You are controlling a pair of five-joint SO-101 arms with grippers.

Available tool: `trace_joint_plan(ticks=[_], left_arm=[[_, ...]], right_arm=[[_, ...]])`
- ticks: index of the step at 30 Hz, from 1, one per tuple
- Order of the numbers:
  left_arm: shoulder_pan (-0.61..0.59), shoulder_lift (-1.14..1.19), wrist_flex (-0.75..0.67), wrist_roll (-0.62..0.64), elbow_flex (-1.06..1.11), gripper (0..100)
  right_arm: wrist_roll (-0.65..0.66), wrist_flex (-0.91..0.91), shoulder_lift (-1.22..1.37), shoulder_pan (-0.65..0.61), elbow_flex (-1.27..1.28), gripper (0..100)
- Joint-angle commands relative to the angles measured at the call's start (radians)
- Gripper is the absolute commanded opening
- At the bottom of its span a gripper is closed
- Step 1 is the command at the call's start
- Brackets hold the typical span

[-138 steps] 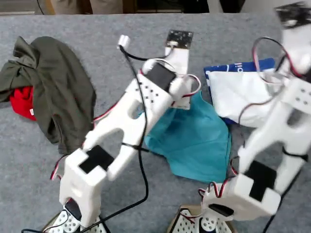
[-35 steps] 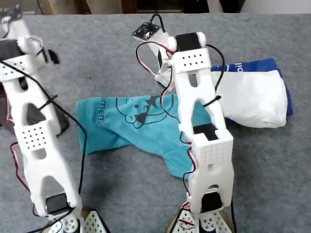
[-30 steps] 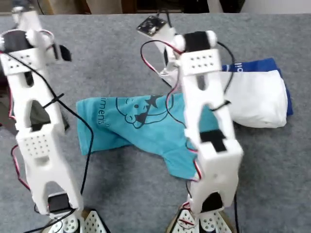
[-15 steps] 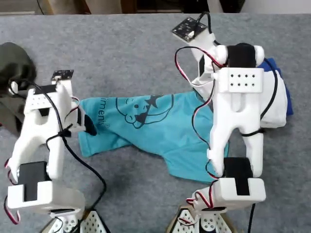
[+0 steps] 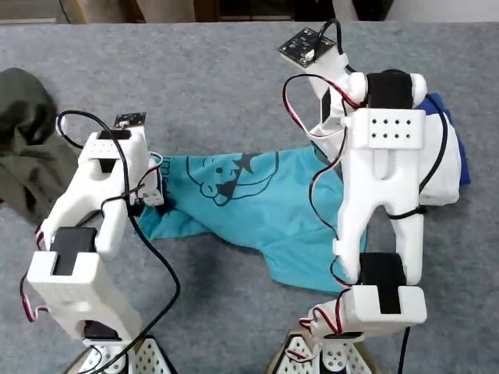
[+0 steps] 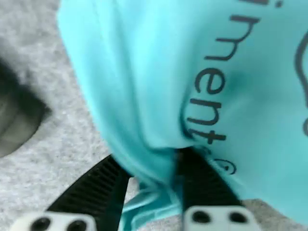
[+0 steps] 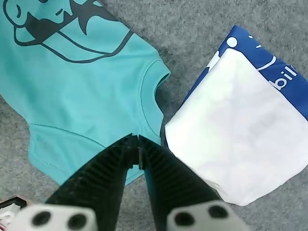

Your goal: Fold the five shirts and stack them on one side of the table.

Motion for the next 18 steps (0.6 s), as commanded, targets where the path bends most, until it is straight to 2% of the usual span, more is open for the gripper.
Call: trace_joint_plan(ticks=[1, 3, 7, 12, 15, 18], left_arm=[[-0.072, 0.004, -0.005, 0.011, -0.012, 2], [-0.138, 0.002, 0.003, 0.002, -0.020, 2], [-0.288, 0.012, 0.072, -0.126, -0.075, 2], [-0.437, 0.012, 0.133, -0.195, -0.199, 2], [-0.436, 0.015, 0.178, -0.203, -0.249, 2], [-0.379, 0.015, 0.199, -0.210, -0.236, 4]], right_arm=[[0.009, 0.014, -0.054, 0.018, -0.010, 0.3], [0.009, 0.014, -0.053, 0.018, -0.008, 0.3], [0.009, 0.014, -0.047, 0.013, -0.001, 0.3], [0.009, 0.012, -0.045, -0.001, -0.001, 0.3], [0.009, 0.012, -0.045, -0.039, 0.001, 0.3], [0.003, -0.003, -0.044, -0.105, 0.001, 0.3]])
